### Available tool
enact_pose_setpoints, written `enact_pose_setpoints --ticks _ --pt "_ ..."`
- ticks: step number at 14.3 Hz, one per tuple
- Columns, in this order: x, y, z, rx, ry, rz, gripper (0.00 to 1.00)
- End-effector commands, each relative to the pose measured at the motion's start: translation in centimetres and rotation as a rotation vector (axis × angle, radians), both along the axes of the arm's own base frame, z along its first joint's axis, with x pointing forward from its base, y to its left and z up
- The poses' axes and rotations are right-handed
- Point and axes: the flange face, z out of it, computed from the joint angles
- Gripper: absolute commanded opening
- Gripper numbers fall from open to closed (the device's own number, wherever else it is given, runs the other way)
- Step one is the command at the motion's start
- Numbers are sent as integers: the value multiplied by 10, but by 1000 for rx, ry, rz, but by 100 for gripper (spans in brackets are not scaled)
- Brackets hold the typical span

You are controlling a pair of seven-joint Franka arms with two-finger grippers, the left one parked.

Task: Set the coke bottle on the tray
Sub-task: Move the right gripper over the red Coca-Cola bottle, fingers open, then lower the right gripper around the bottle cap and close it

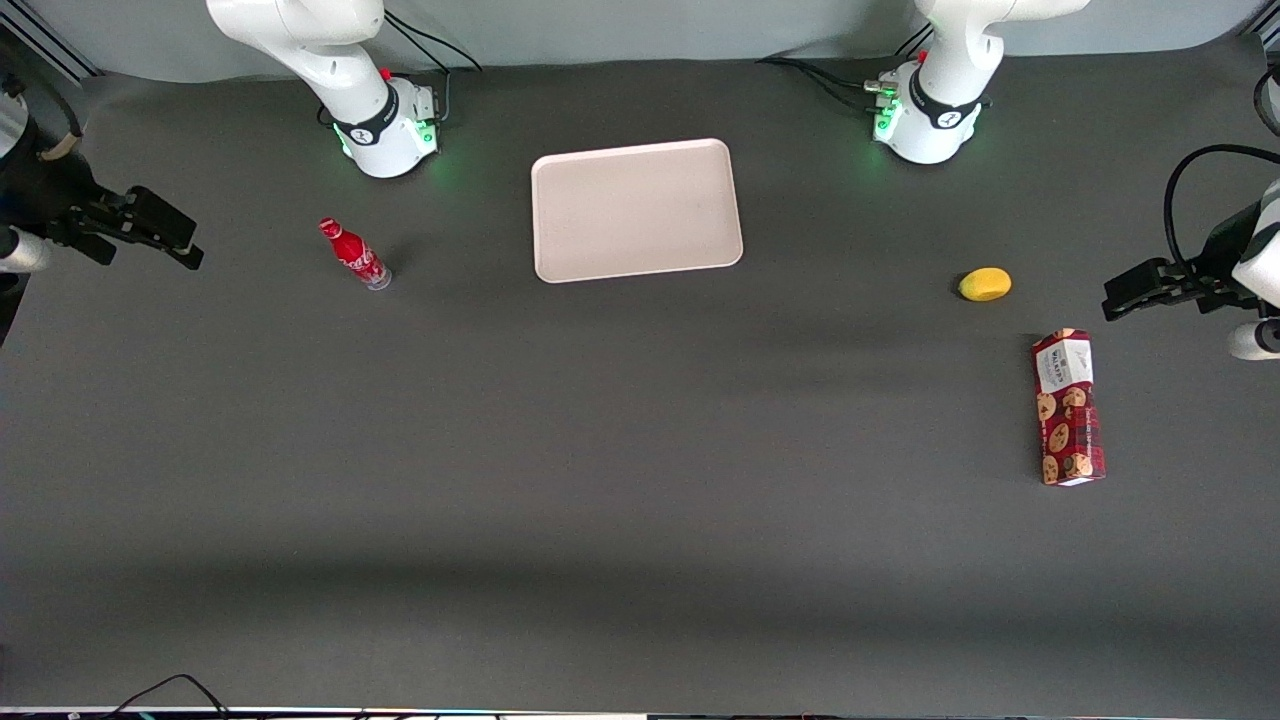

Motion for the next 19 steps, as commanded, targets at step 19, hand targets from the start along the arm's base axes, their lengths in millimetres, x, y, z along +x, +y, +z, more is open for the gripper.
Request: enact_pose_setpoints --ticks 19 --pt "-218 -17 -302 -63 66 -19 100"
